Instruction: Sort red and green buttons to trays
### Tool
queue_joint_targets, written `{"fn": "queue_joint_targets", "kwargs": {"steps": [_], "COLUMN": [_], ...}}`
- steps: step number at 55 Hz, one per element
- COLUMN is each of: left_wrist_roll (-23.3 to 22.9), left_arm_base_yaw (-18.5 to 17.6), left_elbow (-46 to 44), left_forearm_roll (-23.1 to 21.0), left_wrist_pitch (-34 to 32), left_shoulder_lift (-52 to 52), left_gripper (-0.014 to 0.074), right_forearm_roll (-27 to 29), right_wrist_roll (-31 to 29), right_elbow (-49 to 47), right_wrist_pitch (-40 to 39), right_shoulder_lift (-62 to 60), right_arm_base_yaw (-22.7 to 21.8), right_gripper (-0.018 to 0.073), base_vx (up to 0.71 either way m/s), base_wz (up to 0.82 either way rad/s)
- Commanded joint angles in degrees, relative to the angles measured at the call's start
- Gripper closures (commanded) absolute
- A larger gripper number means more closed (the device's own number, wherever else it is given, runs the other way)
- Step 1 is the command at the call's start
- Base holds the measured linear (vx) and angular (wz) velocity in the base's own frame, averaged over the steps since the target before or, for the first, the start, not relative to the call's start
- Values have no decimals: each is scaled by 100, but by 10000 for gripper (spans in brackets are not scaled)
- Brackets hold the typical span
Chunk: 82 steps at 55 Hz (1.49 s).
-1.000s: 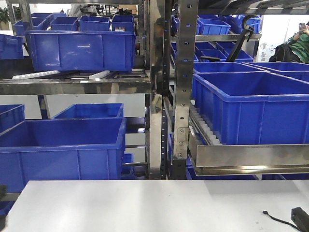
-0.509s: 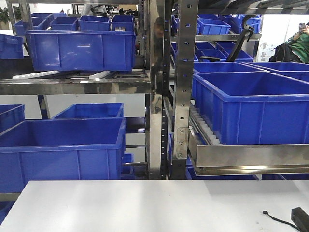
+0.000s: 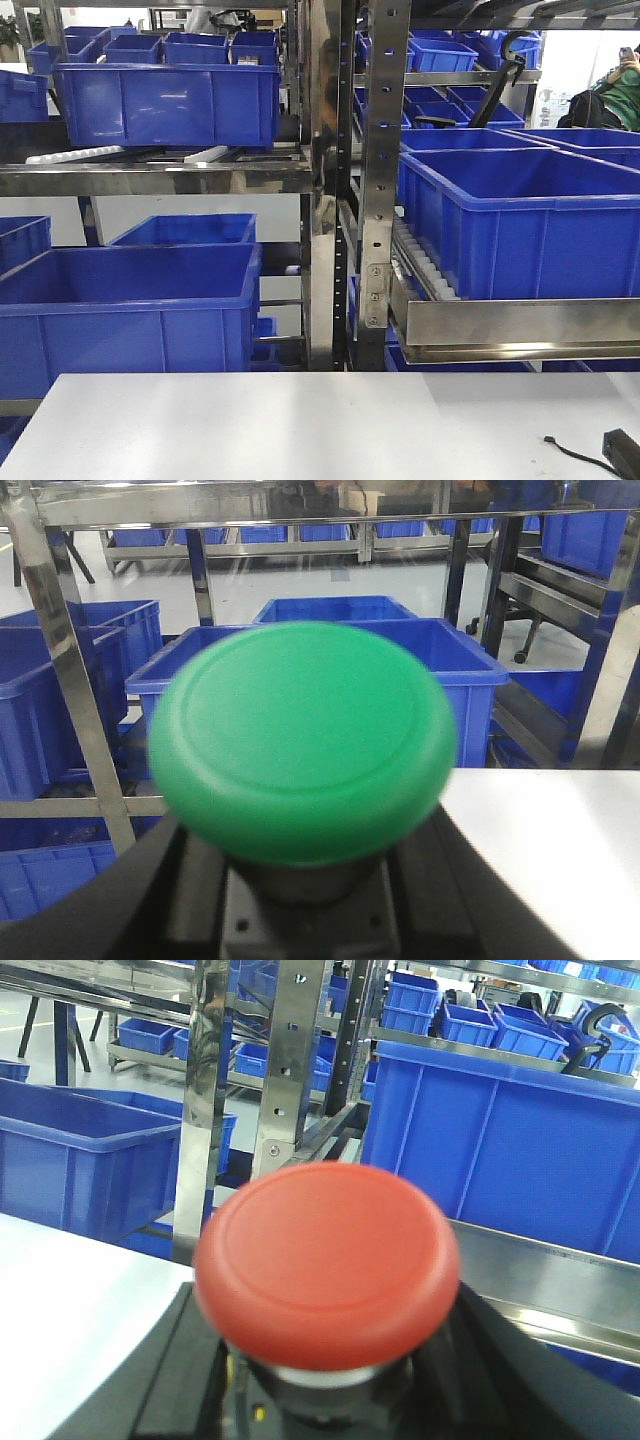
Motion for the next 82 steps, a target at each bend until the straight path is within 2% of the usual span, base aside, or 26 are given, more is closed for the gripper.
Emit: {"fn": "queue_joint_targets", "kwargs": {"steps": [1,32,82], "left_wrist_roll": [-3,-3,-3], "left_arm_base_yaw": [-28,-28,-28], "left_elbow": [-186,-186,-186], "left_forearm_roll": [54,54,54], "left_wrist_pitch": [-394,-394,-394], "left_shoulder_lift": [28,28,28], "left_gripper": [595,595,595], "right_forearm_roll": [-16,-16,-16], "right_wrist_roll": [-29,-29,-29], "right_elbow": [-181,-181,-181], "right_wrist_pitch": [-454,-454,-459], "right_shoulder_lift": [-19,-19,-19], "right_arm_base_yaw": [1,1,1], "right_gripper": [568,568,568], "base_vx": [0,-2,-11], "base_wz": [0,10,47]}}
